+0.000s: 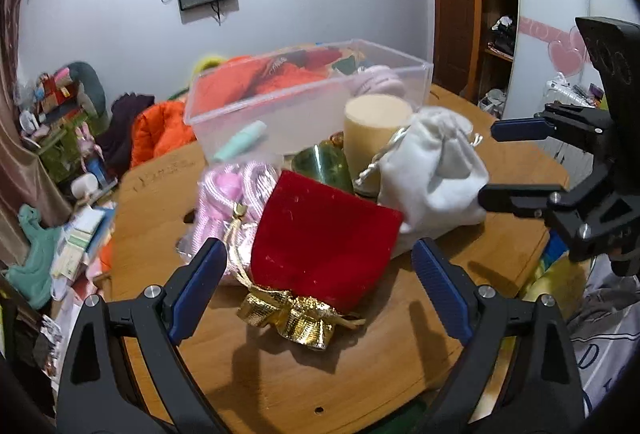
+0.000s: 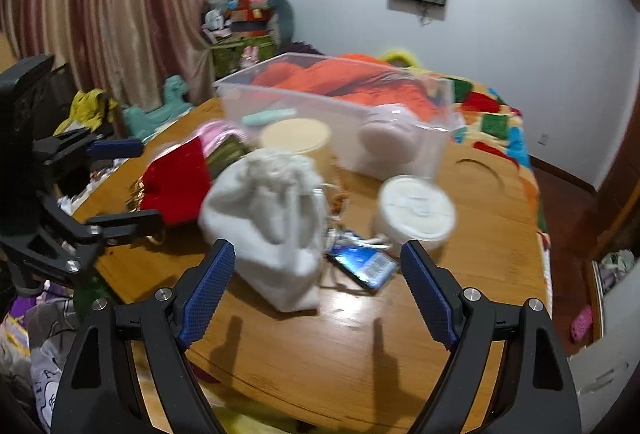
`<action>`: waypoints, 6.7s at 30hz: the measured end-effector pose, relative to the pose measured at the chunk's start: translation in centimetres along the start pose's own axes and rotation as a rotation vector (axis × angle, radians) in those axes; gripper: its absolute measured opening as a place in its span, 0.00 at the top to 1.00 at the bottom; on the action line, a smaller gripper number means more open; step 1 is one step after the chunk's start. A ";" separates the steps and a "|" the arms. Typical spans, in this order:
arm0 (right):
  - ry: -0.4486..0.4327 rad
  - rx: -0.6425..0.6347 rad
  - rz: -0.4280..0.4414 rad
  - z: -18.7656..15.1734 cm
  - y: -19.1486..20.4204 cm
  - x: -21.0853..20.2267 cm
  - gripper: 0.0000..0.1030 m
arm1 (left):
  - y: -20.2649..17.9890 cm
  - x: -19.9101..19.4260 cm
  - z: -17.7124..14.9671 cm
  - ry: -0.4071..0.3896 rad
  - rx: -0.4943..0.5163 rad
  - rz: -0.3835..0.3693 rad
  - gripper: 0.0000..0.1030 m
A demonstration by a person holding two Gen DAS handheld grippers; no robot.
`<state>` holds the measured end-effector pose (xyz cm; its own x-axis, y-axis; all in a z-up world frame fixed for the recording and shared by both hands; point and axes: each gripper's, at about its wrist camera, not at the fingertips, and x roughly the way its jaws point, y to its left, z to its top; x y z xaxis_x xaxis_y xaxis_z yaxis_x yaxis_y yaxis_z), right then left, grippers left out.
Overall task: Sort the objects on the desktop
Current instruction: 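Grasp the red velvet pouch with the left tool while the right tool grasps the white drawstring pouch, then carry the red pouch with the left tool while the right tool carries the white pouch to the box, then open both tools to drop the two pouches into the clear box, then grasp the bagged pink rope with the left tool while the right tool grasps the white round container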
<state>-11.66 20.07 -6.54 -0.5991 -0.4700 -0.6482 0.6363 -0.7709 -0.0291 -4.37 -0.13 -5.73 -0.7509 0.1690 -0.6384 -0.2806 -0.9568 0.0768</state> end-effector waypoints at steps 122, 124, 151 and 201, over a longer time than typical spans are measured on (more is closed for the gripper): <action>-0.036 0.054 0.009 11.3 -5.7 8.7 0.71 | 7.5 9.2 11.5 -0.035 -0.272 -0.048 0.86; -0.034 0.060 0.009 11.3 -5.7 8.4 0.71 | 7.8 9.0 11.4 -0.035 -0.288 -0.059 0.86; -0.206 0.186 -0.148 5.9 -7.0 -1.9 0.35 | 7.3 0.1 8.9 -0.148 -0.314 0.015 0.65; 0.001 0.349 -0.112 -0.4 -7.3 4.6 0.35 | 4.6 6.6 1.2 0.148 -0.246 0.157 0.21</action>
<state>-18.85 23.70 -9.61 -0.6553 -0.3741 -0.6562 0.3626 -0.9179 0.1612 -11.34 -3.08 -8.63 -0.6738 -0.0045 -0.7389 -0.0013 -1.0000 0.0072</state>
